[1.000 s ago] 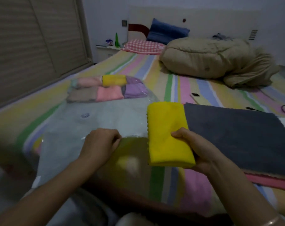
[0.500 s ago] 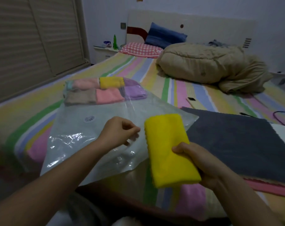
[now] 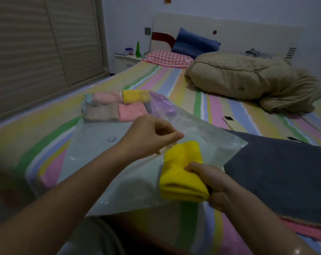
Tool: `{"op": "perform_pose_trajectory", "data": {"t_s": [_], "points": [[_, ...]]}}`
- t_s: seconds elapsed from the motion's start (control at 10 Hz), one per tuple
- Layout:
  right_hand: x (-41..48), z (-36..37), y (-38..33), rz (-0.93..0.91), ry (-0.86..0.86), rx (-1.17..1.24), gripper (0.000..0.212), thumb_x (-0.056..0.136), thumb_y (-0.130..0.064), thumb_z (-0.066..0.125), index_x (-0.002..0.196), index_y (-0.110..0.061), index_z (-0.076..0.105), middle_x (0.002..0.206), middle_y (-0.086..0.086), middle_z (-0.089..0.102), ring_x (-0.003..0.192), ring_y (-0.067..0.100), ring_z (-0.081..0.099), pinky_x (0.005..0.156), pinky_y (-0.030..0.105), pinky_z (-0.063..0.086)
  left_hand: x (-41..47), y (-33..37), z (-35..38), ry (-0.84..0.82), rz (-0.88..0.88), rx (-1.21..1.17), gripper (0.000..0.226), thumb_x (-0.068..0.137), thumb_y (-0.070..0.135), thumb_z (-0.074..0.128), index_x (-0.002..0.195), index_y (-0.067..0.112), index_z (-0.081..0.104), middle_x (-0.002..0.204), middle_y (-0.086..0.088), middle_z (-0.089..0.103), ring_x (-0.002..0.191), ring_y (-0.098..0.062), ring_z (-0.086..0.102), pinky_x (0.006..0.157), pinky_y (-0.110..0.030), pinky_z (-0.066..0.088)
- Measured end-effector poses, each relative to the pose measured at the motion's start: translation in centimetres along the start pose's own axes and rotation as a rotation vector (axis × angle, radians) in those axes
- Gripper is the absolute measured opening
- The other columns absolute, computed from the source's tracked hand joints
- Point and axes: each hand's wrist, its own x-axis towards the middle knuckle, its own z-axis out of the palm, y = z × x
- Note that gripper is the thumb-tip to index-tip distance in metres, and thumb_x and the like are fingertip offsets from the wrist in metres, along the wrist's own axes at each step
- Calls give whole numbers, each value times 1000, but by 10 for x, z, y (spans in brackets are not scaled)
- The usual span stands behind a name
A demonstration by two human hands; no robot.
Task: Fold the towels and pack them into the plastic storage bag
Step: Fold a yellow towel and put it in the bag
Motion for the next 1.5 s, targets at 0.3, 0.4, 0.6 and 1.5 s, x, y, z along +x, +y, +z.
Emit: {"op": "perform_pose_trajectory", "data": {"t_s": [0.3,0.4,0.6,1.5], "points": [[144,110,-67,-70,-126,64,38,85,-10,62,119,4,58,114,23,66,105,37,64,93,50,50,28,-140,-103,475,-283,-262,18,93,15,59,86,26,71,90,0,75,77,-6,68,64,-16,51],[196,153,-76,-74,-199,60,36,88,-8,58,123,0,56,118,22,65,110,37,62,98,51,47,24,-232,-135,711,-492,-216,9,92,15,61,96,22,67,106,-11,69,90,-14,64,70,-28,51],[284,235,-101,-98,-334,-35,31,87,-12,63,115,1,60,109,19,68,100,32,65,93,45,51,36,-315,-129,766,-828,-506,41,90,43,61,96,2,61,83,-12,64,65,-25,56,49,-27,44],[356,325,-105,-1073,289,-1089,49,93,-34,44,119,6,56,118,27,58,111,39,56,93,36,41,21,-320,-122,634,-551,-703,27,92,1,54,65,5,54,47,1,57,40,-6,51,42,-13,40]]}}
